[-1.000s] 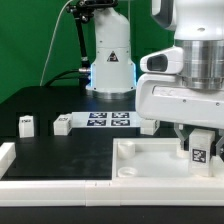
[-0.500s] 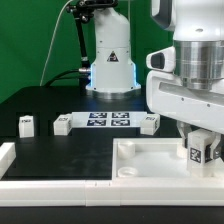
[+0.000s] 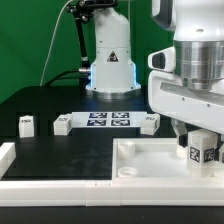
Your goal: Assemble one leg
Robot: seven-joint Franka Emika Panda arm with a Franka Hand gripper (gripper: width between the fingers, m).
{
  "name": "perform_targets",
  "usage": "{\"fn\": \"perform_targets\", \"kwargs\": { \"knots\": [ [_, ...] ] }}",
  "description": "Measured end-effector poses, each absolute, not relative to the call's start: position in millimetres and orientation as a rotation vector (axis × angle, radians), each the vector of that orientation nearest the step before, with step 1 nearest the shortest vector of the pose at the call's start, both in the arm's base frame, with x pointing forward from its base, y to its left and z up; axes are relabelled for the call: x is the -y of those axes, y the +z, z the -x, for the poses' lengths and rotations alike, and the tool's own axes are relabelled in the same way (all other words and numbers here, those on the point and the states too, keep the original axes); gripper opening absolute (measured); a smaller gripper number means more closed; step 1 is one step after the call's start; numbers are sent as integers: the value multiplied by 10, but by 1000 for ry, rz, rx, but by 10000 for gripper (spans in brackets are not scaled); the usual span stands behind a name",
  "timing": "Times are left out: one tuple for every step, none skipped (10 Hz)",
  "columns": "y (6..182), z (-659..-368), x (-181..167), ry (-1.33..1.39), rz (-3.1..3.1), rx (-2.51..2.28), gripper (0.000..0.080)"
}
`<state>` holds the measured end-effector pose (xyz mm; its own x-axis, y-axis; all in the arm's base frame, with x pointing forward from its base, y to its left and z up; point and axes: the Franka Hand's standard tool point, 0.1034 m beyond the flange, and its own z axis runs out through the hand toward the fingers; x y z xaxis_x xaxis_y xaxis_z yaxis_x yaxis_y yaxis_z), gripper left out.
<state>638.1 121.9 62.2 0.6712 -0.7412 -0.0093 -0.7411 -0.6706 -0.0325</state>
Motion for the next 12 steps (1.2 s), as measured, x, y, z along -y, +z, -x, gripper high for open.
{"fn": "perform_targets", "kwargs": {
  "knots": [
    [623, -6381, -1225, -11, 2915, -1077, 637],
    [625, -6382, -1225, -13, 2962, -942, 646],
    [630, -6386, -1219, -17, 3003, -799, 646],
    [638, -6392, -1207, -21, 3037, -662, 646],
    [639, -6394, -1196, -24, 3069, -499, 649],
    [647, -6398, -1195, -28, 3085, -383, 649],
    [659, -6402, -1197, -33, 3099, -261, 649],
    [666, -6405, -1198, -37, 3108, -123, 649],
    [667, -6406, -1194, -39, 3113, 5, 649],
    [667, -6406, -1194, -41, 3111, 155, 649],
    [665, -6406, -1194, -42, 3105, 262, 649],
    [664, -6407, -1181, -44, 3096, 414, 649]
  ]
}}
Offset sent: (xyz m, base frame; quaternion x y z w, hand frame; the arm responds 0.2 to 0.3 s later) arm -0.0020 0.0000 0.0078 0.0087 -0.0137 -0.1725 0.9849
